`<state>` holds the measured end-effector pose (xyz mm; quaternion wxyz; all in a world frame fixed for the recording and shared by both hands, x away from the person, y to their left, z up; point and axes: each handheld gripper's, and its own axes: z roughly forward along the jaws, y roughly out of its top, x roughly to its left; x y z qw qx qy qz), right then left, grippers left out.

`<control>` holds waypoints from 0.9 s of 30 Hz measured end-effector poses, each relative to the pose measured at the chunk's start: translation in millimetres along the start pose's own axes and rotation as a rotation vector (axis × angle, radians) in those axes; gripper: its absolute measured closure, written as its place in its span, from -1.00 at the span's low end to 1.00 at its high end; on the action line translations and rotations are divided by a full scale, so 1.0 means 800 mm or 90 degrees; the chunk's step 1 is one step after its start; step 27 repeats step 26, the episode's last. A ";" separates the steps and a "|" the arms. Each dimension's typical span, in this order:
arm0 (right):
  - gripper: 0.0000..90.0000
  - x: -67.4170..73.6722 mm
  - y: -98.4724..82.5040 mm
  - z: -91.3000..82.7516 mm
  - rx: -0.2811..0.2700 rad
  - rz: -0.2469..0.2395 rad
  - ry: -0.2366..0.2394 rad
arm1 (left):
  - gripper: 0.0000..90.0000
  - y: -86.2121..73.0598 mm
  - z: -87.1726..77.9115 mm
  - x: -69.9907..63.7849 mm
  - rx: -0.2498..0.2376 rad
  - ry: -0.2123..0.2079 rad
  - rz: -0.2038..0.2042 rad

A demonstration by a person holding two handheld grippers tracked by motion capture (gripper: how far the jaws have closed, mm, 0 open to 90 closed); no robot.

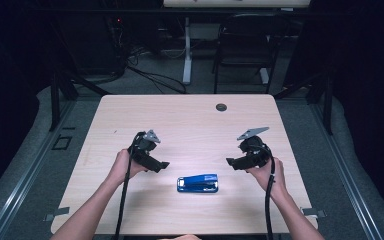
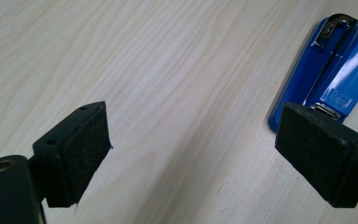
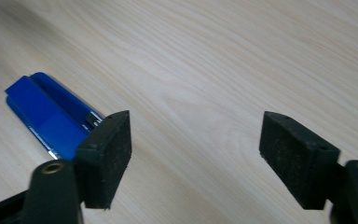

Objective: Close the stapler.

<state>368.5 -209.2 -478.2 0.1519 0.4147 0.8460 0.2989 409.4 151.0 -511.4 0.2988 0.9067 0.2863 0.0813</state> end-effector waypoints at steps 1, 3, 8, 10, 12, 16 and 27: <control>-0.61 -0.009 -0.003 -0.001 0.000 0.008 -0.006 | -0.78 -0.001 0.000 0.001 0.000 0.003 -0.003; -0.68 -0.011 -0.004 -0.001 -0.002 0.011 -0.011 | -0.78 -0.003 0.001 0.005 0.002 0.002 -0.008; -0.77 -0.030 -0.009 -0.003 -0.007 0.029 -0.026 | -0.81 -0.006 0.003 0.011 0.001 0.007 -0.022; -0.84 -0.037 -0.012 -0.004 -0.009 0.038 -0.033 | -0.82 -0.007 0.004 0.012 0.001 0.007 -0.028; -0.93 -0.045 -0.015 -0.002 0.000 0.048 -0.040 | -0.83 -0.007 0.004 0.013 0.003 0.002 -0.028; -0.95 -0.056 -0.021 0.002 0.016 0.066 -0.045 | -0.83 -0.007 0.006 0.013 0.002 0.004 -0.028; -1.00 -0.070 -0.034 0.024 0.078 0.080 -0.021 | -0.87 -0.016 0.019 0.029 0.022 0.002 -0.059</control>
